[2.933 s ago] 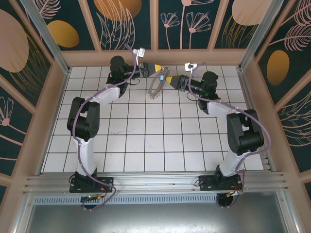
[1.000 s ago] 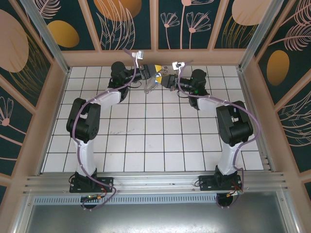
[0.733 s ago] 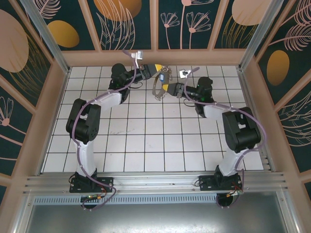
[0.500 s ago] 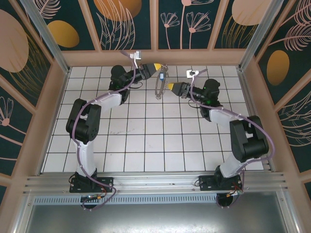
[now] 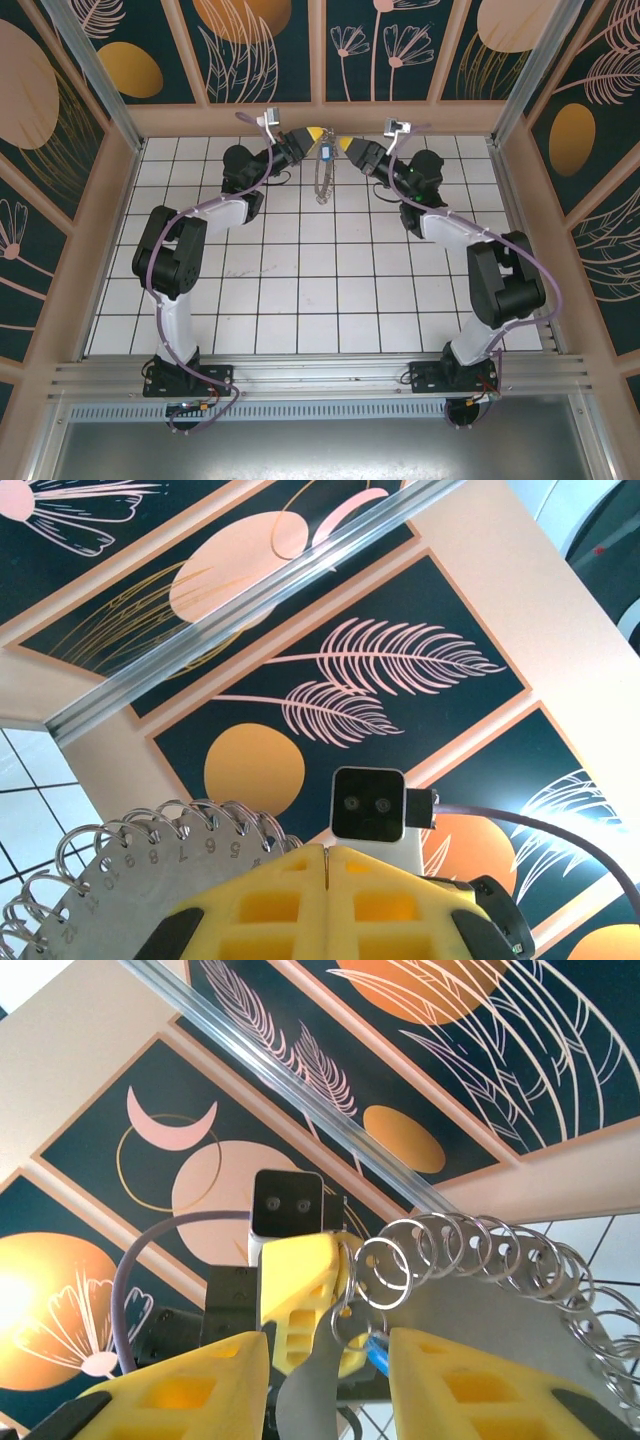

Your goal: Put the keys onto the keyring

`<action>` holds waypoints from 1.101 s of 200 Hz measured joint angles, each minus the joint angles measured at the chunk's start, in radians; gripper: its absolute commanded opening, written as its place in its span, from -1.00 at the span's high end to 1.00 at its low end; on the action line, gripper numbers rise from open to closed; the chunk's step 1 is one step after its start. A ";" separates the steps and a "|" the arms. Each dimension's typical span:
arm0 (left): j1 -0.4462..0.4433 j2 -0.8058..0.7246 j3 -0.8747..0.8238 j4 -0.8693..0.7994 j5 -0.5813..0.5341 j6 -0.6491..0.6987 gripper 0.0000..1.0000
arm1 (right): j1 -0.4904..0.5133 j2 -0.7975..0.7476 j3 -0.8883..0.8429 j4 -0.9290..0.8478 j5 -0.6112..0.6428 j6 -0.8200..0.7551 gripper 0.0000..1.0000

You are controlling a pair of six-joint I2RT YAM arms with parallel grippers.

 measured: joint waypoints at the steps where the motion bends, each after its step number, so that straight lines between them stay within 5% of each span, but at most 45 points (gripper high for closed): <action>1: 0.000 0.000 0.000 0.000 -0.001 0.000 1.00 | 0.000 0.001 0.001 0.000 0.000 0.000 0.29; 220: -0.003 0.000 -0.009 0.009 -0.004 -0.017 1.00 | 0.032 0.094 0.097 0.010 0.010 0.048 0.45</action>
